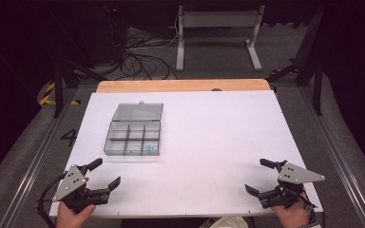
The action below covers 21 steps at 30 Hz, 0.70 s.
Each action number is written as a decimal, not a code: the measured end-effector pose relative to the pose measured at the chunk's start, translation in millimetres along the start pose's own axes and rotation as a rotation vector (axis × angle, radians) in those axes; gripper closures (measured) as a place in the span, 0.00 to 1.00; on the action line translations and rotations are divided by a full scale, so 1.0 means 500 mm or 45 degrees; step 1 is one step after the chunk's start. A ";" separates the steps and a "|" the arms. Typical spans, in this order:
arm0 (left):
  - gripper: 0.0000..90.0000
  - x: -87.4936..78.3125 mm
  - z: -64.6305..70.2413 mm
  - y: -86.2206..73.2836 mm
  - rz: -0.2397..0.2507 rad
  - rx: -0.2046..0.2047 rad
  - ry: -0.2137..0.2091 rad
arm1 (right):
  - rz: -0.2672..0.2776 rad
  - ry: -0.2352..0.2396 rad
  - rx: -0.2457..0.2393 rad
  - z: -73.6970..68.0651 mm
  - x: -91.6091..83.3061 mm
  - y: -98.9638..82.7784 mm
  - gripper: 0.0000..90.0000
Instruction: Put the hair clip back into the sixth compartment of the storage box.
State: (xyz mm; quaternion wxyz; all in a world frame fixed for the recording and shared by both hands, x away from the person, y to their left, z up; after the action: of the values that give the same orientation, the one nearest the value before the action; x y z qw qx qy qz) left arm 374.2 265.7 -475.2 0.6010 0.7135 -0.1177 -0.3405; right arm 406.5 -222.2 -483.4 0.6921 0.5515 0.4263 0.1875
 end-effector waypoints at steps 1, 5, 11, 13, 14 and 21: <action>0.16 0.000 0.000 -0.004 -0.002 -0.006 0.001 | -0.002 -0.002 0.000 0.000 0.000 0.000 0.00; 0.16 -0.004 -0.003 -0.019 -0.022 -0.016 0.016 | -0.002 0.001 0.002 0.000 0.000 0.000 0.00; 0.16 -0.001 0.005 -0.034 -0.059 -0.003 0.012 | -0.005 0.002 0.000 -0.001 0.001 -0.001 0.00; 0.16 -0.001 0.007 -0.033 -0.051 -0.007 0.013 | -0.007 0.003 -0.002 -0.001 0.002 -0.001 0.00; 0.16 -0.002 0.008 -0.032 -0.048 -0.005 0.015 | -0.008 0.002 -0.003 0.000 0.002 -0.001 0.00; 0.15 -0.005 0.007 -0.030 -0.038 -0.034 0.022 | -0.008 0.004 -0.005 0.000 0.002 -0.002 0.00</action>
State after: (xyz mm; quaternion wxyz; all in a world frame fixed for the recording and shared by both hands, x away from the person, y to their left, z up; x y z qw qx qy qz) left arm 366.7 268.3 -488.7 0.6062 0.7100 -0.0975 -0.3449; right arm 406.7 -221.7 -484.4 0.6931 0.5485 0.4288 0.1871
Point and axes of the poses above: each handheld gripper's, and its own axes: x roughly forward along the jaws, y roughly out of its top, z roughly to its right, the point moved 6 cm from there along x, roughly forward along the jaws
